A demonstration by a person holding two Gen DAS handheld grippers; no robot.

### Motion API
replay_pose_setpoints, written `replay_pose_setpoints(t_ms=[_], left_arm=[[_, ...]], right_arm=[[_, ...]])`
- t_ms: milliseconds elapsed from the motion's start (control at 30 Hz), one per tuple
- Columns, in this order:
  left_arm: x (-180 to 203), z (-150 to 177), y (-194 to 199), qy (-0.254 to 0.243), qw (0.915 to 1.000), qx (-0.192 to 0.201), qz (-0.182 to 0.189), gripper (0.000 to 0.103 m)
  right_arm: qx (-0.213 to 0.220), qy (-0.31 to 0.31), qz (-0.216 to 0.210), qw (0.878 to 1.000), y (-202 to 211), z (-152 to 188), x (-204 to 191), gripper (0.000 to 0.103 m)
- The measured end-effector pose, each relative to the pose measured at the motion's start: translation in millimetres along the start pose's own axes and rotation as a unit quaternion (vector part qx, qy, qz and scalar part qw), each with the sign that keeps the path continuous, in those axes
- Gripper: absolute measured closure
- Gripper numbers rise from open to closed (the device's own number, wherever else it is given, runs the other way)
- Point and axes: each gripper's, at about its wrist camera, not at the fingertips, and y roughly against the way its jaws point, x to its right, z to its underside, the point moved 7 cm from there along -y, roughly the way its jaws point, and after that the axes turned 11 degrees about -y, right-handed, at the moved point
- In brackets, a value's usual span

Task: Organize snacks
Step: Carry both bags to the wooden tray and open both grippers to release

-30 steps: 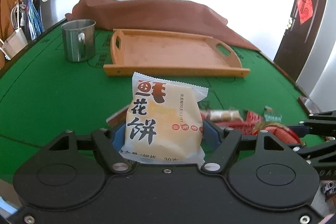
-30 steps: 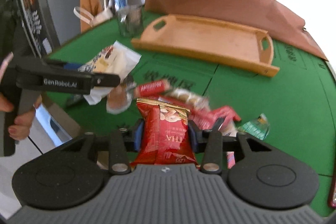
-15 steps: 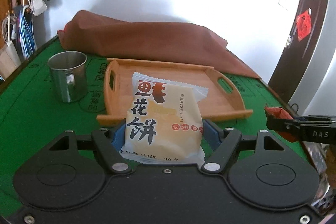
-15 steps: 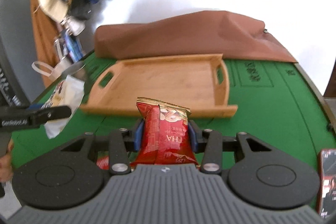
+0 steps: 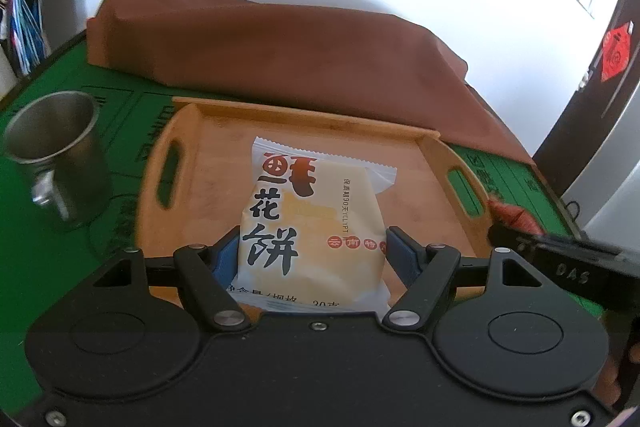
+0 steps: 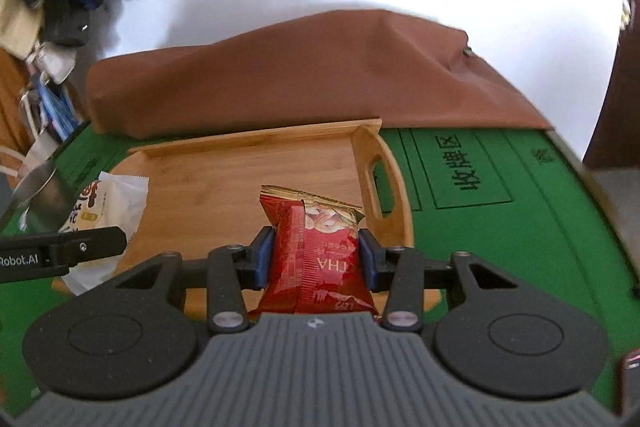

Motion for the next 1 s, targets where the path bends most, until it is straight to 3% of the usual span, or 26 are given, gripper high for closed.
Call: replay_pose_setpoints(t_ms=[133, 400, 1000], left_arm=[[-2, -7, -29, 0.003, 1.0, -0.007, 0.004, 0.03], [2, -3, -73, -0.013, 0.999, -0.04, -0.016, 0.03], [7, 0, -101, -0.019, 0.9985, -0.043, -0.029, 0.03]], right_arm=[[-0.013, -0.024, -0.003, 1.0, -34, 0, 6, 0.055], [-0.021, -0.015, -0.031, 0.999, -72, 6, 2, 0.055], [-0.033, -0.014, -0.052, 0.998, -91, 5, 4, 0.054]])
